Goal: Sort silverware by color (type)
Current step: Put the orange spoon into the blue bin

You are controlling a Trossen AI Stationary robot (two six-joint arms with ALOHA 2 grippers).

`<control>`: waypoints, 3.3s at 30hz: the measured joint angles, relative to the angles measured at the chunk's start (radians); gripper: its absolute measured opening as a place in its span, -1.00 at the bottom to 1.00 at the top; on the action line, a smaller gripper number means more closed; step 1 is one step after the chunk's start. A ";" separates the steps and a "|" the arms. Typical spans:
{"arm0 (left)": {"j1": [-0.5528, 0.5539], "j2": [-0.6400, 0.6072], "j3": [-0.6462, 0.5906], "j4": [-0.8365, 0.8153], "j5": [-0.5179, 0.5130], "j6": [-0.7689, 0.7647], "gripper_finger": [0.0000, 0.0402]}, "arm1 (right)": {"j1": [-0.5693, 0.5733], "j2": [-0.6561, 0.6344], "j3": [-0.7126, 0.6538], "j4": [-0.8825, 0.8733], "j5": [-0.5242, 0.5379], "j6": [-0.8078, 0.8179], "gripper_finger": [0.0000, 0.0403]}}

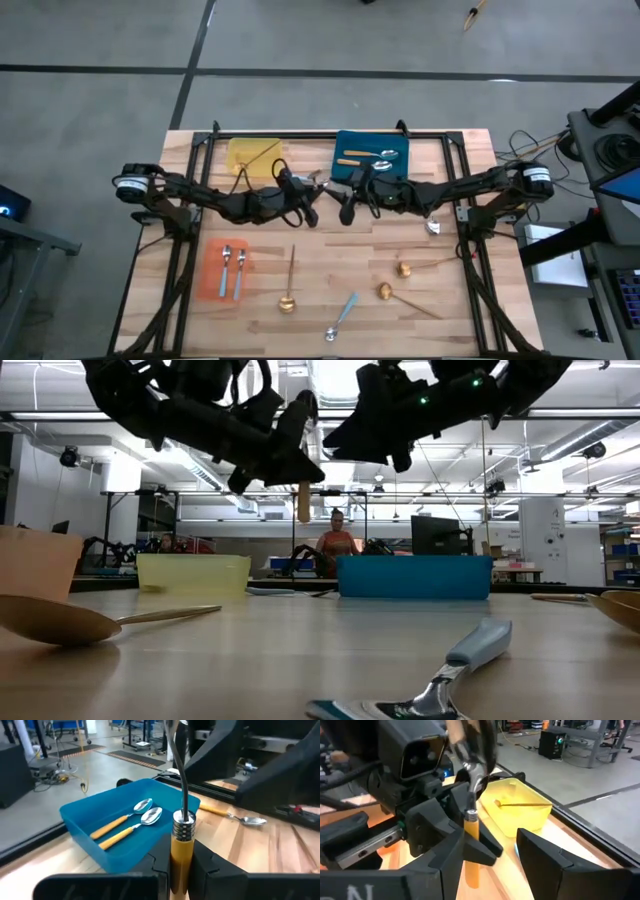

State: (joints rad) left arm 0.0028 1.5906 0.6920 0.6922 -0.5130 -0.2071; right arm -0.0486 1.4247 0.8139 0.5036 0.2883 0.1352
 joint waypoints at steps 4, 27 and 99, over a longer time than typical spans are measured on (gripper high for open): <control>0.000 -0.001 0.007 -0.046 0.074 0.037 -0.95 | 0.014 0.009 0.030 -0.026 0.000 -0.093 -0.14; -0.013 -0.035 0.019 -0.464 0.400 -0.067 -0.94 | 0.015 0.006 0.463 -0.950 -0.191 -0.298 -0.14; -0.027 -0.152 0.099 -0.542 0.163 0.145 -0.19 | -0.037 0.061 0.486 -0.908 -0.076 -0.107 -0.96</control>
State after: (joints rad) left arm -0.0246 1.4382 0.7914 0.1507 -0.3502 -0.0623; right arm -0.0851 1.4862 1.3002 -0.4042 0.2119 0.0280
